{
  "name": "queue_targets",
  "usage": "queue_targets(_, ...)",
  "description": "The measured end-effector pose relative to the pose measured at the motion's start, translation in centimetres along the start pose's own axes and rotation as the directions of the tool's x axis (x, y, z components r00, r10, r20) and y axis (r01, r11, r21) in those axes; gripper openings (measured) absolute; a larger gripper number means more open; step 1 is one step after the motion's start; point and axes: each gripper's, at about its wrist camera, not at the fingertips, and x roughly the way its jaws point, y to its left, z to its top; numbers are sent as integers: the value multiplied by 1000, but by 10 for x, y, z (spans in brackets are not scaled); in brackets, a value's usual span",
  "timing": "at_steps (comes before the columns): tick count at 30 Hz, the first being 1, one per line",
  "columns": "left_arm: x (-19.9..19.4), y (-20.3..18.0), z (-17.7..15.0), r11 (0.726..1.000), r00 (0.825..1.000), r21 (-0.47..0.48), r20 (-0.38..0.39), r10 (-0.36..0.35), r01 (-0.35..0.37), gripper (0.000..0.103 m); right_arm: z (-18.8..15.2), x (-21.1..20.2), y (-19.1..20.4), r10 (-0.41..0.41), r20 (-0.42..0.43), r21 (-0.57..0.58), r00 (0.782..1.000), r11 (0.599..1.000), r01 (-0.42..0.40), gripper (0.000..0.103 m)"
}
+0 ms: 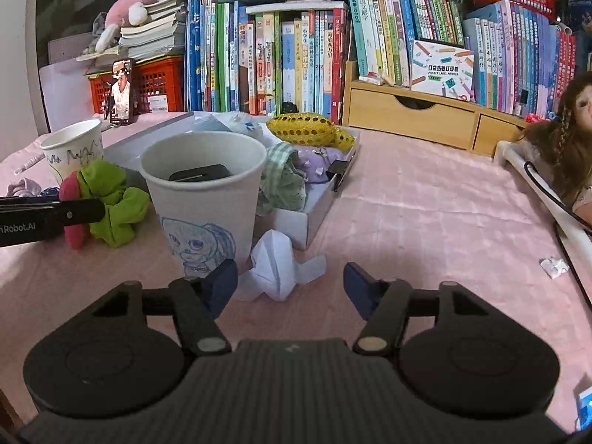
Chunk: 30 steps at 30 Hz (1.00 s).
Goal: Organize books
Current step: 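Grasp the pink-green plush with the left tool while the right grasps the white crumpled paper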
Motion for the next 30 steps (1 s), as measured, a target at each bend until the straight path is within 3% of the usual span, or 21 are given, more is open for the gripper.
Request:
queue_targets(4,0,-1,-1,1000,1000,9,-4,6,-6,31,0,3,-1,23,-15,15,1000,1000,-22,62)
queue_targets(9,-3,-2,-1,1000,1000,14,-8,3,-3,28,0,3,0,60,-20,34,998,998,-59,43)
queue_targets(11,-6,-1,-2,1000,1000,13,-9,0,0,28,0,2,1,68,-19,37,997,997,-68,31)
queue_targets(17,-18,-1,-5,999,1000,28,-17,-22,23,27,-3,-7,6,62,-12,24,998,998,-62,22)
queue_targets(27,-36,-7,-10,996,997,49,-24,-72,73,28,-8,-21,11,56,-2,20,998,998,-56,19)
queue_targets(29,-36,-9,-10,995,997,59,-19,-80,81,31,-8,-22,11,27,16,15,1000,1000,-27,42)
queue_targets(30,-36,-10,-10,995,997,60,-12,-76,77,32,-7,-22,12,13,29,4,1000,1000,-13,47)
